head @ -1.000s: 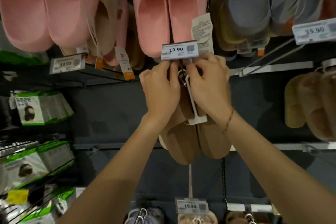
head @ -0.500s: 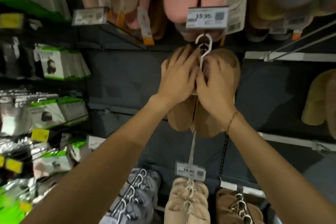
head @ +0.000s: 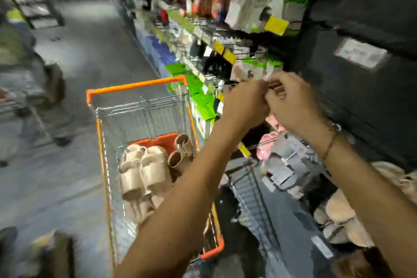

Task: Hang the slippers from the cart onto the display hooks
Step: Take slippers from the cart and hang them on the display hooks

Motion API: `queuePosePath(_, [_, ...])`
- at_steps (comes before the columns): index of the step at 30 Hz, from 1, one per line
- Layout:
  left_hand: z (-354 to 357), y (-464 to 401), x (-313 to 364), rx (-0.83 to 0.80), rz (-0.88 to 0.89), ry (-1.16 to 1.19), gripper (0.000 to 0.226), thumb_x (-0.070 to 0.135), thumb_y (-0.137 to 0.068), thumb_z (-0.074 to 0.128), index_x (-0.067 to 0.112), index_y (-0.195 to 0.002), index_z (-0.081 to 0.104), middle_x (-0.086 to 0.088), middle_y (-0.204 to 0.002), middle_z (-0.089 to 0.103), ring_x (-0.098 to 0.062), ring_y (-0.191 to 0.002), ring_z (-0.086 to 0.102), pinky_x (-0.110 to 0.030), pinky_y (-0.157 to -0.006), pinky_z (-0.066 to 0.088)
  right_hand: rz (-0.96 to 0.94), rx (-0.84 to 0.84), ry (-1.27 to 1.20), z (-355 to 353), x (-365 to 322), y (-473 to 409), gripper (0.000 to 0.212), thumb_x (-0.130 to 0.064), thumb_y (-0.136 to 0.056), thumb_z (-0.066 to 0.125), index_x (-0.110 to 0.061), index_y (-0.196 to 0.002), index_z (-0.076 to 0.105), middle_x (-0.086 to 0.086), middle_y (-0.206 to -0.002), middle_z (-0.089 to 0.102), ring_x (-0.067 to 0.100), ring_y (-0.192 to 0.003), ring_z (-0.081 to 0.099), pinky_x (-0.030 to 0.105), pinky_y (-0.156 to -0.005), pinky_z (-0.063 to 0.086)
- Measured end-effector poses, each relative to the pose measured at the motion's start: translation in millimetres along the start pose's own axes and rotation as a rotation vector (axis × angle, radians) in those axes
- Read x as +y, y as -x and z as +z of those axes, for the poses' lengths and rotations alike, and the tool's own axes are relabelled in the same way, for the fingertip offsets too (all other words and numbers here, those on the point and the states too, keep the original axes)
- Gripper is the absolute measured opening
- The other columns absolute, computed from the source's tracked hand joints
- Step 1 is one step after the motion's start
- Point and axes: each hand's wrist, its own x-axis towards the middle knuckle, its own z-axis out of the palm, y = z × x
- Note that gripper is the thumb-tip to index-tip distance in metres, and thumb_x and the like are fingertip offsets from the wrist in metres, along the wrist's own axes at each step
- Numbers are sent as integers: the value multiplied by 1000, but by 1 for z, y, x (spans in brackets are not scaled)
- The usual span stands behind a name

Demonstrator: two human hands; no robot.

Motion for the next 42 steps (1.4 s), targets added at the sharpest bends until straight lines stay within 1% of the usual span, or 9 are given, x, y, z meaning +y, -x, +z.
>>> queuePosePath(6, [12,117,-162,-194,-389,-12,32,32,-84,51,22,-110,67,-7,-105,71,-34,-107,63,-47,-90,44,21,-453,-60,173,-59,52,21,-18,-90,61,-11,-109,66,13,-112,61,30,-101,60,36,-89,47])
queuePosePath(11, [28,189,-239,-219,-583,73,22,28,-93,55,10,-93,67,-13,-92,70,-34,-88,65,-35,-64,39,45,-677,-34,262,-75,91,16,-22,-89,62,-15,-101,67,8,-107,63,26,-99,59,27,-78,39])
queuePosePath(18, [62,210,-311,-270,-767,134,37,42,-88,40,18,-91,68,-4,-93,72,-30,-92,66,-45,-81,51,97,-903,7,336,-61,98,17,-29,-92,57,-17,-104,63,2,-103,55,19,-95,55,30,-73,41])
queuePosePath(22, [74,191,-362,-290,-848,80,24,30,-96,48,13,-101,65,-5,-102,71,-27,-96,64,-35,-71,39,91,-977,-33,394,-58,78,18,-29,-89,57,-14,-97,64,5,-101,59,21,-89,57,30,-68,41])
queuePosePath(28, [97,149,-449,-282,-913,51,35,33,-85,49,18,-114,62,-14,-112,68,-37,-106,63,-45,-86,52,59,-1053,-163,479,-56,51,13,-12,-95,48,-15,-88,58,-5,-84,55,17,-86,53,24,-70,41])
queuePosePath(32, [114,121,-487,-299,-909,63,55,32,-81,46,11,-131,56,-18,-124,64,-36,-113,61,-45,-90,51,60,-1020,-152,532,-49,36,25,-13,-90,49,-17,-113,58,2,-113,59,22,-110,53,38,-104,43])
queuePosePath(34, [131,120,-499,-335,-935,28,50,23,-88,54,14,-137,52,-17,-120,66,-37,-112,61,-44,-88,50,71,-1012,-100,552,-45,32,25,-19,-88,48,-18,-111,56,6,-114,61,29,-112,54,48,-103,44])
queuePosePath(39, [152,131,-513,-230,-921,-130,28,22,-86,50,11,-105,69,-13,-96,70,-40,-94,63,-48,-79,51,83,-971,-82,571,-46,30,11,-20,-94,50,-23,-97,60,2,-100,66,28,-102,58,51,-93,49])
queuePosePath(42, [154,142,-514,-206,-985,-206,26,32,-89,50,16,-98,69,-8,-96,69,-37,-101,58,-43,-84,43,88,-975,-56,571,-44,32,14,-25,-96,50,-25,-86,60,0,-94,66,27,-99,58,50,-93,48])
